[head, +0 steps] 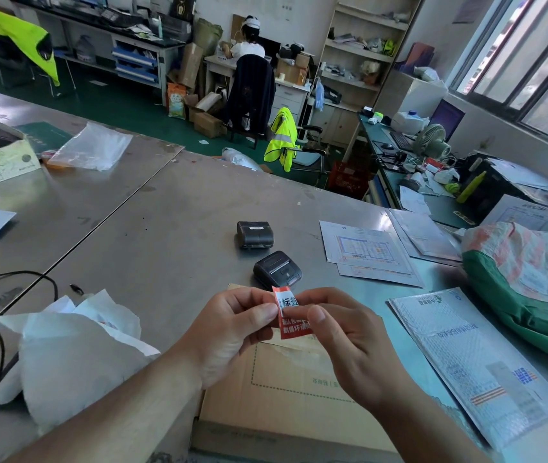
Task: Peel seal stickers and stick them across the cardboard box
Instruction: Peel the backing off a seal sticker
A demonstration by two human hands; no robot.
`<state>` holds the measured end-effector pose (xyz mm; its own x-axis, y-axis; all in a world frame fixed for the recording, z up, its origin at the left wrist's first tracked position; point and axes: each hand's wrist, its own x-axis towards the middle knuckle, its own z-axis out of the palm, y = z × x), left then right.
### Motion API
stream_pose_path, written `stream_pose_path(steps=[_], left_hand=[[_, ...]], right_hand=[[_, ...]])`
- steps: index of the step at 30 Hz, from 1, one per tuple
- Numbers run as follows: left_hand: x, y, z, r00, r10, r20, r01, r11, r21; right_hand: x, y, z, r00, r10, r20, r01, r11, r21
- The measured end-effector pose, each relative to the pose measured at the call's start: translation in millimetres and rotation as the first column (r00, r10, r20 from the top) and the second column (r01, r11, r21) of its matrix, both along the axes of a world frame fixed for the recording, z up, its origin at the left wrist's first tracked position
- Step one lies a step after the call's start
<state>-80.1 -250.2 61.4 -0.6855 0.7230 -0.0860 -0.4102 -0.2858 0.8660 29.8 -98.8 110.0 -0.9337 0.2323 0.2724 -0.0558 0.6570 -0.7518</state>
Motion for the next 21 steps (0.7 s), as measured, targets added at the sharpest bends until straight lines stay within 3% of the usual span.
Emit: stream_pose_path(steps=[13, 21], left_hand=[[2, 5, 5, 0.999, -0.029, 0.034, 0.028, 0.999, 0.036], [11, 15, 5, 1.000, -0.001, -0.005, 0.001, 1.000, -0.022]], right_hand=[[1, 5, -4, 0.999, -0.020, -0.028, 0.019, 0.999, -0.037], [0, 3, -6, 0.993, -0.053, 0.105, 0.061, 0.995, -0.076]])
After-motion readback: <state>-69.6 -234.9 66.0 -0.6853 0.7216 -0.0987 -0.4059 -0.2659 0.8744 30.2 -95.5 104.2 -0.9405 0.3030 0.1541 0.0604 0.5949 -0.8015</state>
